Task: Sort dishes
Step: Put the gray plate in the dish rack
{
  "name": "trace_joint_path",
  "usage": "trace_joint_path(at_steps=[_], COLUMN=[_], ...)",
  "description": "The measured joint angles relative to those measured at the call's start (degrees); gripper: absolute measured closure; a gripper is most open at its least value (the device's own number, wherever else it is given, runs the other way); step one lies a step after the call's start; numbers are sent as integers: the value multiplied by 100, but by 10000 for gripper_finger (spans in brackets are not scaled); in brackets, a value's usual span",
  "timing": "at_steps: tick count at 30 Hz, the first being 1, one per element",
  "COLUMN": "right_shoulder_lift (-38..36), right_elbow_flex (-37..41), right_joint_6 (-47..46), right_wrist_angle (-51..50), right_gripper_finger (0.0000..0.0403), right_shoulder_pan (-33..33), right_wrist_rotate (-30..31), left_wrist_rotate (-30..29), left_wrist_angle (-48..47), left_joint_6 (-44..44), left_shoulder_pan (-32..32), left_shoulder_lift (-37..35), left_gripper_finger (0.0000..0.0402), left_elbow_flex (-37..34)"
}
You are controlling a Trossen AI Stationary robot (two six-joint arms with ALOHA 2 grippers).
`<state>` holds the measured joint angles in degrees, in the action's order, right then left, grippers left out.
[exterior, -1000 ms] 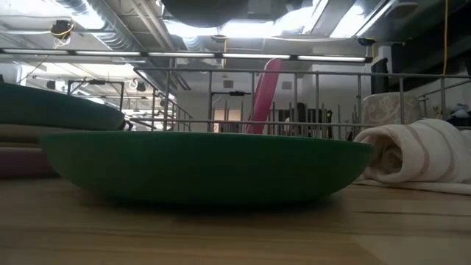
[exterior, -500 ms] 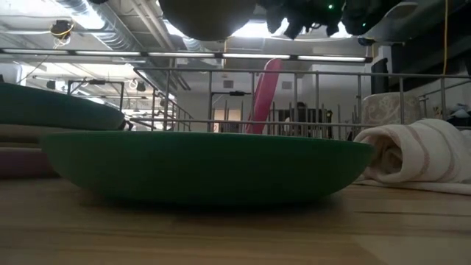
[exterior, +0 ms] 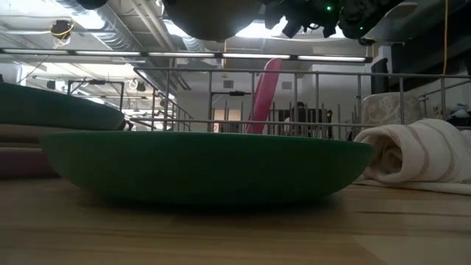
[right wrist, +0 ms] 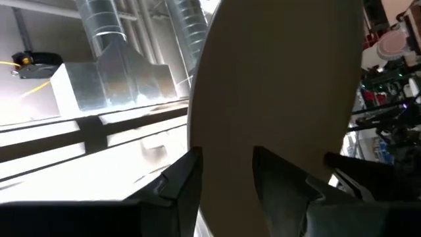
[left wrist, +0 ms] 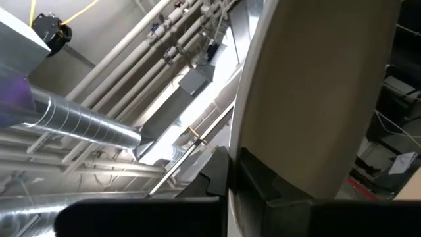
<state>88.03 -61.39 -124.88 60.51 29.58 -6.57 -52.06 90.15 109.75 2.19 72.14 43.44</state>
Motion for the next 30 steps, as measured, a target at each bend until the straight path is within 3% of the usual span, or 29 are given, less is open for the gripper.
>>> trace_joint_path(at_steps=[30], right_shoulder_lift=[-13], right_elbow_flex=[-2], right_joint_6=[160], right_wrist_angle=[367], right_gripper_finger=[262], right_shoulder_pan=[-426], right_wrist_rotate=[33], left_wrist_rotate=[-54], left_wrist_angle=[-24], left_joint_6=[-64], left_shoulder_pan=[280], left_shoulder_lift=[-57], left_gripper_finger=[401], left_elbow_flex=[-13])
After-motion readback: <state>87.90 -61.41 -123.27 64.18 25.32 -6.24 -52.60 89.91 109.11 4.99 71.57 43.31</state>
